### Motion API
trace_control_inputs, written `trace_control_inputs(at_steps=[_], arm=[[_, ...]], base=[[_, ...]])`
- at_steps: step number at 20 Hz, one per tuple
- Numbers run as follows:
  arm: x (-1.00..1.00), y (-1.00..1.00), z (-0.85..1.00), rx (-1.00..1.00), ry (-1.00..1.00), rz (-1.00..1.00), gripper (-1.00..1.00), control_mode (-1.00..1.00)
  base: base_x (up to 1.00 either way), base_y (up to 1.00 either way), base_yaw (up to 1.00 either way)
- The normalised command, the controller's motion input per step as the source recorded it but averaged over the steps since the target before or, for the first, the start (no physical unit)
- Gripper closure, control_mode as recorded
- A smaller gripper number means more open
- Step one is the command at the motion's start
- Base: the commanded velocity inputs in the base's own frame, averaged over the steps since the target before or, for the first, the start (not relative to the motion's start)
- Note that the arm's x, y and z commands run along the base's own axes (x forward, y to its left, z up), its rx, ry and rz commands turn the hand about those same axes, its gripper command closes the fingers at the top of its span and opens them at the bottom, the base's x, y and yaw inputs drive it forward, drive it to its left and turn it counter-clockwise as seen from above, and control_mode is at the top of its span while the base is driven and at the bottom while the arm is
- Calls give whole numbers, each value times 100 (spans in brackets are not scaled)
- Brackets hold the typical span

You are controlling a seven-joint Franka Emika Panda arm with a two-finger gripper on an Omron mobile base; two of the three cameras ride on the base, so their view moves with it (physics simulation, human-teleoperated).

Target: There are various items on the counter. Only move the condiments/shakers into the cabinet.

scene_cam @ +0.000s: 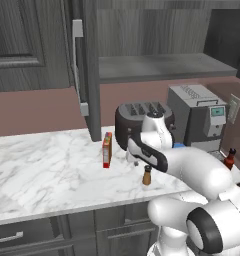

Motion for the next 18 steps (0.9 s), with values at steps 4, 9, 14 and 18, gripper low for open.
trace_control_inputs(at_steps=[4, 9, 14, 18], arm=[[-15, -5, -21, 0, 0, 0, -100, -100], [-24, -9, -14, 0, 0, 0, -100, -100], [-4, -1, -9, 0, 0, 0, -100, -100], [0, 0, -12, 0, 0, 0, -100, -100]], base=[[0, 0, 0], [0, 0, 0], [0, 0, 0], [0, 0, 0]])
